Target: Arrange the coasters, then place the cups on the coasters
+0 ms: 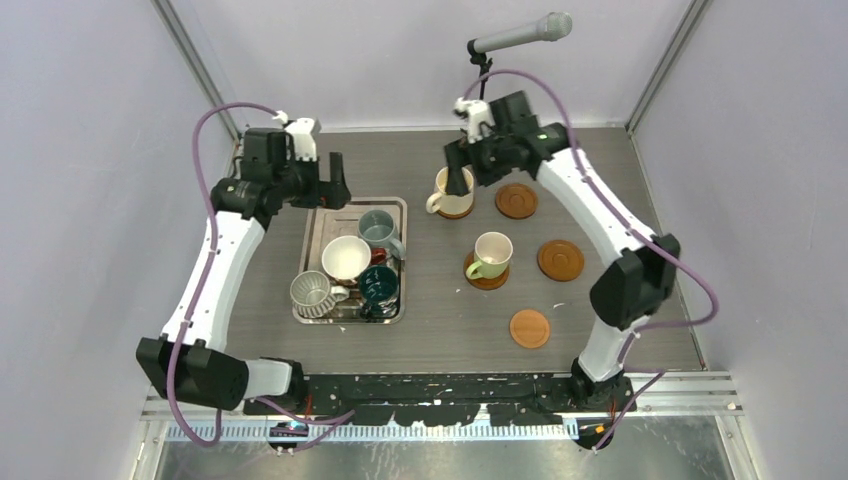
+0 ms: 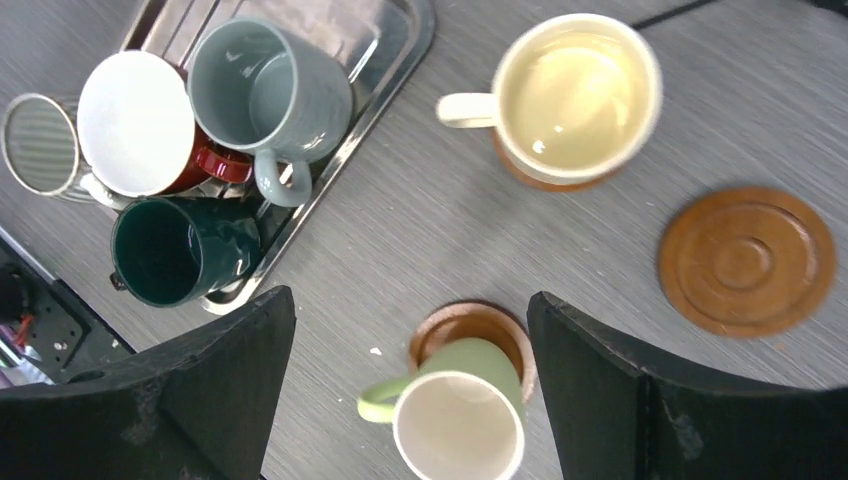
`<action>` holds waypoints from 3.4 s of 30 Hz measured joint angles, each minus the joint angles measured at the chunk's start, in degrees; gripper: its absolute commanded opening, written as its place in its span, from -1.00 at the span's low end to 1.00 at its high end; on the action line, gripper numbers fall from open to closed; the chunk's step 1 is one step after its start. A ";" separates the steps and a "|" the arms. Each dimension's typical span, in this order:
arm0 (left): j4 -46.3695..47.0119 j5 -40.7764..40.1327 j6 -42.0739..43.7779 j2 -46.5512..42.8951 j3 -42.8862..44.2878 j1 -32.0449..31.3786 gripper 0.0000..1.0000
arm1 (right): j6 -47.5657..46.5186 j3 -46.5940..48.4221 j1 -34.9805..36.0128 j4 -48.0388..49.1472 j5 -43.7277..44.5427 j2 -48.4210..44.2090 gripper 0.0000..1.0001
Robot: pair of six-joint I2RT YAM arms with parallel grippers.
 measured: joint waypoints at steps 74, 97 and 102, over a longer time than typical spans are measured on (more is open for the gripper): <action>-0.42 4.74 -6.36 -2.45 -2.21 9.60 0.99 | -0.42 8.61 24.87 4.87 15.93 26.88 -0.99; 0.24 2.93 -7.80 -3.23 -2.80 12.20 0.99 | 1.14 4.94 23.37 6.91 17.33 12.79 -0.99; 0.44 2.95 -7.91 -3.23 -2.80 12.31 0.99 | 2.23 0.24 19.45 6.80 16.17 3.63 -0.99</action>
